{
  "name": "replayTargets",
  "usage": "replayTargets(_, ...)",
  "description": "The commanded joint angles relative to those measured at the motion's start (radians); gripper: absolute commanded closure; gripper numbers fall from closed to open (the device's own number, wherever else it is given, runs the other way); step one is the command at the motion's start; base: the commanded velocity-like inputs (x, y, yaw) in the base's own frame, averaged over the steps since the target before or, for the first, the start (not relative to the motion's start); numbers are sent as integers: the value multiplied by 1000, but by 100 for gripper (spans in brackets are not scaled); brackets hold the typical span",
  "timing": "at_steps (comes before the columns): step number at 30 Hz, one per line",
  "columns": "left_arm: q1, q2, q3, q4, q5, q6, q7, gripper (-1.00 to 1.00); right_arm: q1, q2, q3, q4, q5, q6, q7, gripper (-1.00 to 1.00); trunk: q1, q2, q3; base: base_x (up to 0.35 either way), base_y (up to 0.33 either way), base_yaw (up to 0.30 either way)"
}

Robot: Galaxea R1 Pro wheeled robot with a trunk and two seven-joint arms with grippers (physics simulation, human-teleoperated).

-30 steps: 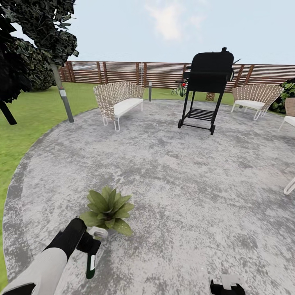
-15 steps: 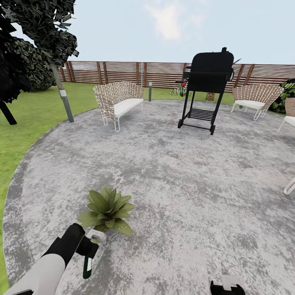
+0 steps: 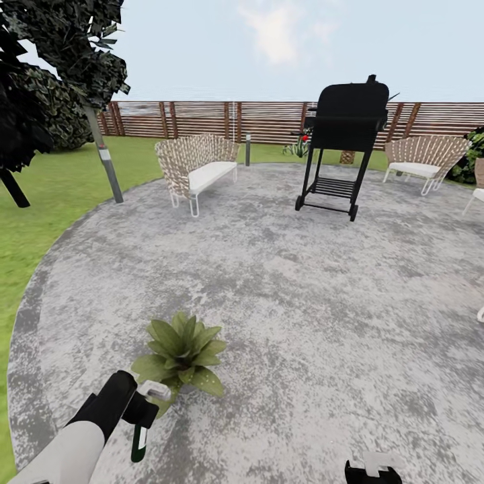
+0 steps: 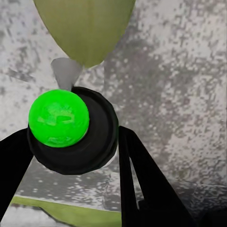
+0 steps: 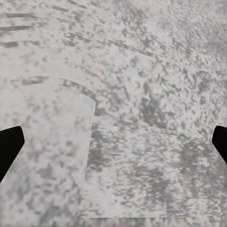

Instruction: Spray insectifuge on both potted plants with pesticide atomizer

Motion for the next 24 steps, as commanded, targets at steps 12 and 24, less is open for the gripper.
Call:
replayTargets(12,1,3,6,-7,-10,2,-9,100,-1,0,-8,1,12,-3,-2,-100,0,0,14,-16,120,0)
replayTargets(24,24,-12,-4,2,-14,-2,-12,100,-1,-2,-8,1,12,-3,-3,-100,0,0,15,-4,180,0)
